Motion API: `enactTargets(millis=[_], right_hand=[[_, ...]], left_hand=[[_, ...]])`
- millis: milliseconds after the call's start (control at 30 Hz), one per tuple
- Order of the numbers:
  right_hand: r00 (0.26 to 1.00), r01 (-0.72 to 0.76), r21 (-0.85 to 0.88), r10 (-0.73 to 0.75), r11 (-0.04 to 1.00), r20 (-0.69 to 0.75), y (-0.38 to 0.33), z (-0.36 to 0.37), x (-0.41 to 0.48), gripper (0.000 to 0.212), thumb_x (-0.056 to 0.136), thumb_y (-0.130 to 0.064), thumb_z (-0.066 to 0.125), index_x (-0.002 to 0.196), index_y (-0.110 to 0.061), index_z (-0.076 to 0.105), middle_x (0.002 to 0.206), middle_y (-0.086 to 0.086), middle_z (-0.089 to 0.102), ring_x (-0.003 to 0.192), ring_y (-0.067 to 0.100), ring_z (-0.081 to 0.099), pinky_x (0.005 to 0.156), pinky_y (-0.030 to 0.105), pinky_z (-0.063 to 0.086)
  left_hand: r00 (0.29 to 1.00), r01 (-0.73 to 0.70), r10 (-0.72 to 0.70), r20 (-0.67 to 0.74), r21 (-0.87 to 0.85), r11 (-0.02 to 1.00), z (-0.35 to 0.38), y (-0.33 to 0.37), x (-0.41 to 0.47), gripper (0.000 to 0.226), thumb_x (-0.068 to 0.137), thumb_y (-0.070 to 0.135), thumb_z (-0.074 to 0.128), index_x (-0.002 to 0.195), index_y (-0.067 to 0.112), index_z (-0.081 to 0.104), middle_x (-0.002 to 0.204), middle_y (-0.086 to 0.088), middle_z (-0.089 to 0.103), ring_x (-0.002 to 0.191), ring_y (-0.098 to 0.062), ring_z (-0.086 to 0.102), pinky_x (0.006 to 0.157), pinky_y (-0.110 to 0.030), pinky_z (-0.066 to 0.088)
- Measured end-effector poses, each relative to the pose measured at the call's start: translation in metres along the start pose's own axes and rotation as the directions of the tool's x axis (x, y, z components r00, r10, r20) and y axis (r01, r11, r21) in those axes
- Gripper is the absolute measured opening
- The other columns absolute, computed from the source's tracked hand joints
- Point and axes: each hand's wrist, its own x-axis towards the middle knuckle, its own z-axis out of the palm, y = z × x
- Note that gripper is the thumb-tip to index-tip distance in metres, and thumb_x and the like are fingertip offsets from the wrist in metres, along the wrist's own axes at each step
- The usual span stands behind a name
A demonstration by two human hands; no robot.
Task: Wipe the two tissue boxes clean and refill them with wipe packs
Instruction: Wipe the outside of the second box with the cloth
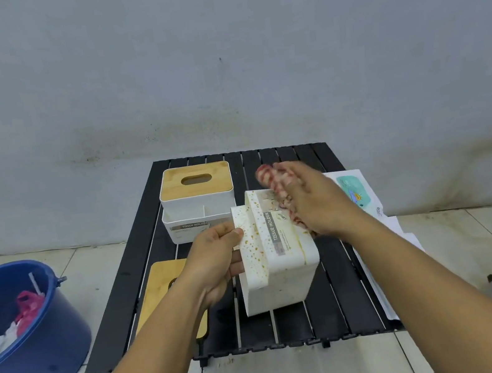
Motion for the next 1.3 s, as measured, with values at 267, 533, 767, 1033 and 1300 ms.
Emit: enactTargets(millis=[267, 533, 767, 1033, 1300], right_hand=[[0.936, 0.184, -0.35, -0.055, 0.919, 0.349, -0.009, 0.01, 0.028, 0.034, 0.109, -0.033, 0.037, 0.139, -0.027, 0.052, 0.138, -0.001, 0.056, 0.127, 0.024, 0.052, 0.104, 0.043, 0.042], [0.844, 0.444, -0.231, -0.318, 0.866, 0.432, 0.005, 0.003, -0.023, 0.046, 0.106, -0.028, 0.042, 0.152, -0.03, 0.042, 0.16, -0.014, 0.036, 0.152, 0.001, 0.017, 0.124, 0.039, 0.024], [0.701, 0.676, -0.212, -0.527, 0.706, 0.481, 0.017, 0.0, -0.074, 0.041, 0.104, -0.025, 0.045, 0.144, -0.026, 0.054, 0.156, -0.008, 0.043, 0.151, 0.009, 0.025, 0.122, 0.036, 0.028], [0.841, 0.437, -0.243, -0.298, 0.866, 0.451, 0.003, 0.011, -0.04, 0.048, 0.107, -0.027, 0.042, 0.154, -0.037, 0.036, 0.163, -0.019, 0.026, 0.151, -0.003, 0.013, 0.126, 0.031, 0.016], [0.925, 0.22, -0.351, -0.08, 0.91, 0.373, -0.014, 0.023, 0.033, 0.045, 0.108, -0.03, 0.04, 0.152, -0.031, 0.04, 0.156, -0.004, 0.043, 0.138, 0.022, 0.045, 0.11, 0.04, 0.039]], left_hand=[[0.998, 0.064, -0.063, -0.019, 0.02, 0.998, -0.002, 0.005, 0.006, 0.024, 0.109, 0.009, 0.048, 0.12, 0.002, 0.069, 0.109, -0.019, 0.078, 0.099, -0.036, 0.075, 0.068, -0.036, 0.064], [0.998, 0.06, -0.061, -0.025, -0.03, 0.998, -0.001, 0.002, 0.009, 0.02, 0.106, 0.002, 0.049, 0.114, -0.003, 0.066, 0.1, -0.023, 0.077, 0.076, -0.028, 0.076, 0.064, -0.038, 0.065], [0.999, 0.023, -0.023, -0.026, -0.011, 1.0, 0.0, 0.004, 0.008, 0.024, 0.107, 0.002, 0.049, 0.125, 0.001, 0.065, 0.1, -0.017, 0.078, 0.064, -0.022, 0.071, 0.049, -0.031, 0.058], [1.0, 0.005, -0.005, 0.006, 0.013, 1.0, -0.004, 0.008, 0.008, 0.022, 0.105, 0.004, 0.055, 0.122, 0.008, 0.069, 0.104, -0.022, 0.077, 0.076, -0.029, 0.074, 0.061, -0.036, 0.065], [0.999, 0.01, -0.009, -0.037, 0.028, 1.0, -0.001, 0.007, 0.008, 0.023, 0.106, 0.002, 0.052, 0.123, 0.009, 0.067, 0.112, -0.02, 0.077, 0.09, -0.036, 0.076, 0.07, -0.043, 0.064]])
